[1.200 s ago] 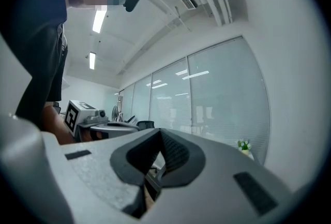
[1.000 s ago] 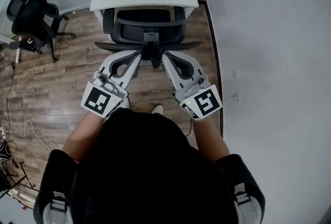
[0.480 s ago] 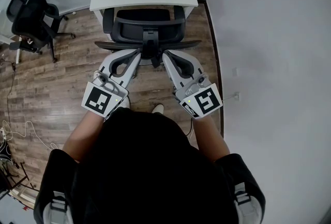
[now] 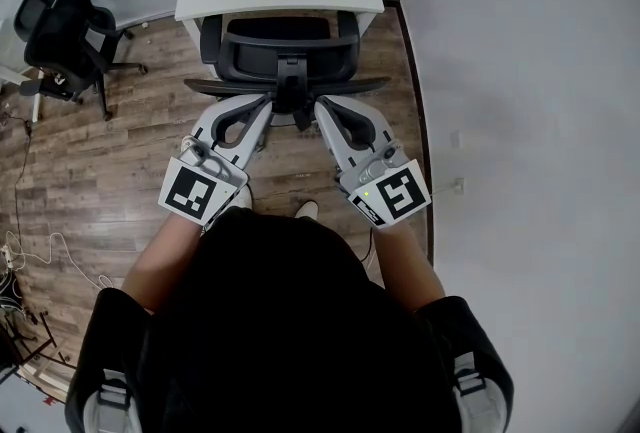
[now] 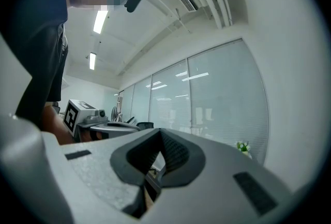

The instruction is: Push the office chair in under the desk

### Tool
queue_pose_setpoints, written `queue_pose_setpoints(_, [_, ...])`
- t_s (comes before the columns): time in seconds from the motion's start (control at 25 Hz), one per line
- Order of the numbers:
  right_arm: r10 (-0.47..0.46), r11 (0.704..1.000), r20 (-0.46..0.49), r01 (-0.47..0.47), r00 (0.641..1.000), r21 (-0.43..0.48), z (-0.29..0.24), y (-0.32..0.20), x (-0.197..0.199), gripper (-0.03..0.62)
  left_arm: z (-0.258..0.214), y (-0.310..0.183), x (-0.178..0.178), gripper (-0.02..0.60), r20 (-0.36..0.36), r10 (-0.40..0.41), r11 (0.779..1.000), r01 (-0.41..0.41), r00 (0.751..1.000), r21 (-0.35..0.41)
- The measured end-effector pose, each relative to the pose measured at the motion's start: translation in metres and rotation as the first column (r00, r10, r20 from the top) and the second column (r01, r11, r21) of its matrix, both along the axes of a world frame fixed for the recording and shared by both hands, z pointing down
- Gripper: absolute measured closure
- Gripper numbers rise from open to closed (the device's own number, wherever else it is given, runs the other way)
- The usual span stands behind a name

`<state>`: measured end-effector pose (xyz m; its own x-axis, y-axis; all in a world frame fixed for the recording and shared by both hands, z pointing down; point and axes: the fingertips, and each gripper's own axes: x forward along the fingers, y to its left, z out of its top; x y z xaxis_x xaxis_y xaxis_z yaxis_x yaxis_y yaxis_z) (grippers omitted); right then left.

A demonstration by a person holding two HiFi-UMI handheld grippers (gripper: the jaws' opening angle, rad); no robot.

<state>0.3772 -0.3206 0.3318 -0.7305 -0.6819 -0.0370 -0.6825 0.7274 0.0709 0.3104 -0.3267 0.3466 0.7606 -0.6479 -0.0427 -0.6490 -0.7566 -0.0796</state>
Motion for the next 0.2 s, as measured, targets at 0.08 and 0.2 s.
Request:
queue_pose_setpoints(0.08, [-0.001, 1.000, -0.002, 0.001, 1.000, 0.000, 0.0016, -0.0001, 0.0005, 0.592, 0.0014, -0.0006, 0.0010, 0.588, 0.004, 0.001, 1.000, -0.001, 1.000, 0.001])
queue_pose_setpoints(0.2, [-0.003, 1.000, -0.008, 0.003, 1.000, -0.001, 0.0040, 0.0001, 0.0015, 0.592, 0.0025, -0.0010, 0.0030, 0.588, 0.007, 0.001, 1.000, -0.001, 1.000, 0.002])
